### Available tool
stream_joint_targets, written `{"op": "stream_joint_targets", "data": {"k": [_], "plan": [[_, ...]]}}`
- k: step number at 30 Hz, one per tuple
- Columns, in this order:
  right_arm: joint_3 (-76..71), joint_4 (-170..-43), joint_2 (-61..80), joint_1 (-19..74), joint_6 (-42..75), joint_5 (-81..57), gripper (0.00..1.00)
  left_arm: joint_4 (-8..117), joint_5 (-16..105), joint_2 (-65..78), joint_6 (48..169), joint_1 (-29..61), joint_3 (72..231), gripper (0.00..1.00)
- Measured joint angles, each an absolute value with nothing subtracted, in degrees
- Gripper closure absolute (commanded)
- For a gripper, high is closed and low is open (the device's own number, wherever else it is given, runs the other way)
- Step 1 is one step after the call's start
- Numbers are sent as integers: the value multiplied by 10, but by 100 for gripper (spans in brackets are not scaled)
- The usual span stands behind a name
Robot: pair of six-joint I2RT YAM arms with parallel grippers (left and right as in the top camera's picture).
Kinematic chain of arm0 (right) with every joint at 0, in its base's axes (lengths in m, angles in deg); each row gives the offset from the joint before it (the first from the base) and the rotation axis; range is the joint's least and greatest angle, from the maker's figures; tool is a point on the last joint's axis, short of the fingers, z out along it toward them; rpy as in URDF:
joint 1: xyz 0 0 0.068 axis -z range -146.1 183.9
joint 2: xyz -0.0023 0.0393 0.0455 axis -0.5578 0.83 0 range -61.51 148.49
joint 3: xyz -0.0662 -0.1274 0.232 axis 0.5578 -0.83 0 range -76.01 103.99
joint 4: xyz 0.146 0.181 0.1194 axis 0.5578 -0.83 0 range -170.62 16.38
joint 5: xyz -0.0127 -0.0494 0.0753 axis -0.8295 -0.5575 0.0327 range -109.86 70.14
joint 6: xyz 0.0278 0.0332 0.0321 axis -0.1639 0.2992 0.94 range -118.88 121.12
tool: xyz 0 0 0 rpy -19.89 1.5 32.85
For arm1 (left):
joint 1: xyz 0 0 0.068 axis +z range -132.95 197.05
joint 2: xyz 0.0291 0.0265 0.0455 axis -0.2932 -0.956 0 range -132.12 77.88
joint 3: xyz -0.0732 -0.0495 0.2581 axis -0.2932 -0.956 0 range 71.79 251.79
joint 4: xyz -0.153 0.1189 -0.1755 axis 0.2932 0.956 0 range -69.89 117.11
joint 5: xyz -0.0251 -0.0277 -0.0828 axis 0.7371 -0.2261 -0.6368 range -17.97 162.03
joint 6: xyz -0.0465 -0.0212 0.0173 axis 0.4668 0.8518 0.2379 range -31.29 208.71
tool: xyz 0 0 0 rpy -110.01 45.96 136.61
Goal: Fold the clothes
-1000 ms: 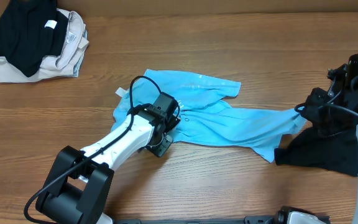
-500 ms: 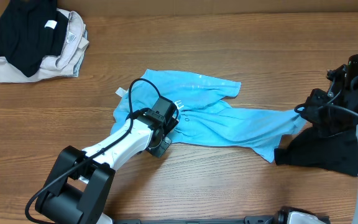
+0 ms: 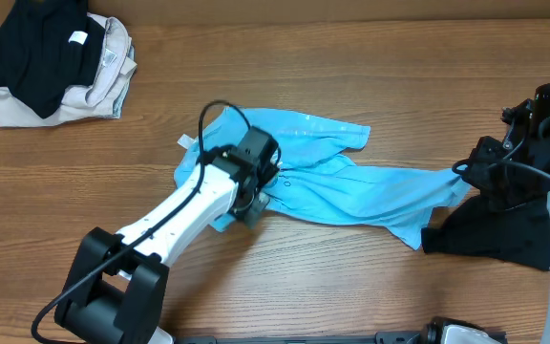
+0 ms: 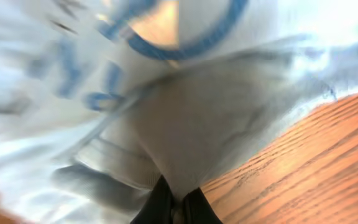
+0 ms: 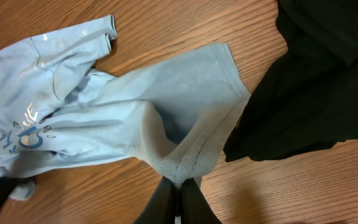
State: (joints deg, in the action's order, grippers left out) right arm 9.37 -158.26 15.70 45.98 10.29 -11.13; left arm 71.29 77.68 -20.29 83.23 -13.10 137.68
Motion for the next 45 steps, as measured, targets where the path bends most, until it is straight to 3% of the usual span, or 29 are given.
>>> {"op": "stream_joint_targets", "data": {"k": [8, 15, 22, 31, 39, 45], "plan": [[94, -1579, 157, 460, 102, -111, 96, 837, 851, -203, 876, -120, 1540, 96], [122, -1590, 157, 460, 95, -111, 96, 950, 901, -205, 923, -52, 1733, 96], [300, -1632, 147, 460, 88, -111, 96, 1050, 917, -206, 942, 20, 1992, 96], [575, -1706, 90, 460, 87, -128, 96, 1104, 920, -160, 943, 24, 2298, 96], [660, -1708, 9, 460, 87, -131, 96, 1101, 925, -34, 943, 24, 2362, 96], [673, -1708, 0, 460, 87, -130, 96, 1131, 951, -17, 943, 24, 2365, 96]]}}
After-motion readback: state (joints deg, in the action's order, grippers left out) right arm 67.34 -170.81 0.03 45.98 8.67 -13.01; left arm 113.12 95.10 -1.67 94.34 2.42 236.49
